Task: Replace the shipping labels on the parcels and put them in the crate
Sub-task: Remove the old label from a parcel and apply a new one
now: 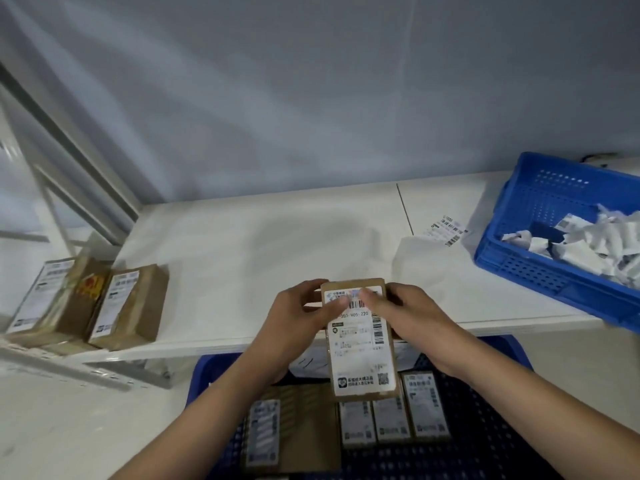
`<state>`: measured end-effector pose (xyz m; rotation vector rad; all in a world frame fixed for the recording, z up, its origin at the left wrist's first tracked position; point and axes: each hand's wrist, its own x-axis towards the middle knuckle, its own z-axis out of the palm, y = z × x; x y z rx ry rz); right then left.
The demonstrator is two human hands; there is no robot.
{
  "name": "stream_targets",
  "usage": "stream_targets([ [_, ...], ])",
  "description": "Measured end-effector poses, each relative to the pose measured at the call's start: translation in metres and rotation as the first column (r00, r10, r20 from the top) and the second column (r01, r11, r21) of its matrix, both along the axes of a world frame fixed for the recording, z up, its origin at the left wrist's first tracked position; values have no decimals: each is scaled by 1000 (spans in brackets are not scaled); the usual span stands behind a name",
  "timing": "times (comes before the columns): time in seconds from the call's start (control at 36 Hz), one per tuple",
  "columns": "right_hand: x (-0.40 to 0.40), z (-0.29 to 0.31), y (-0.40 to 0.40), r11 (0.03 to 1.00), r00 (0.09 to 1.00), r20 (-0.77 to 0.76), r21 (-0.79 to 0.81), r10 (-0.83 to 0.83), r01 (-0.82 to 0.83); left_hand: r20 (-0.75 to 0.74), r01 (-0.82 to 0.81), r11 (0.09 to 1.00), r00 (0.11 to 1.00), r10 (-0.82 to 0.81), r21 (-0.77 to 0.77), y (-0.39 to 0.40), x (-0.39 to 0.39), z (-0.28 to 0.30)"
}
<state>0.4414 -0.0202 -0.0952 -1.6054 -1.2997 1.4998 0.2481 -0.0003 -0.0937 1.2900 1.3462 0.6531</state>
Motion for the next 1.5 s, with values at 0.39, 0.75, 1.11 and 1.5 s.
stream_targets([
  [0.39, 0, -4, 4, 992, 991, -56, 45, -118, 121, 92, -3, 1000, 996, 6, -26, 5, -5, -5],
  [0.75, -3, -1, 0, 996, 1000, 2, 85, -28, 27, 12, -30, 998, 999, 29, 58, 7, -9, 1],
  [1.11, -4, -12, 6, 991, 993, 49, 89, -107, 102, 58, -37, 999, 998, 39, -28, 9, -13, -3],
  [1.5, 1, -1, 9, 969, 971, -57, 80, -230, 234, -30, 203, 968, 977, -210, -149, 1, -7, -2],
])
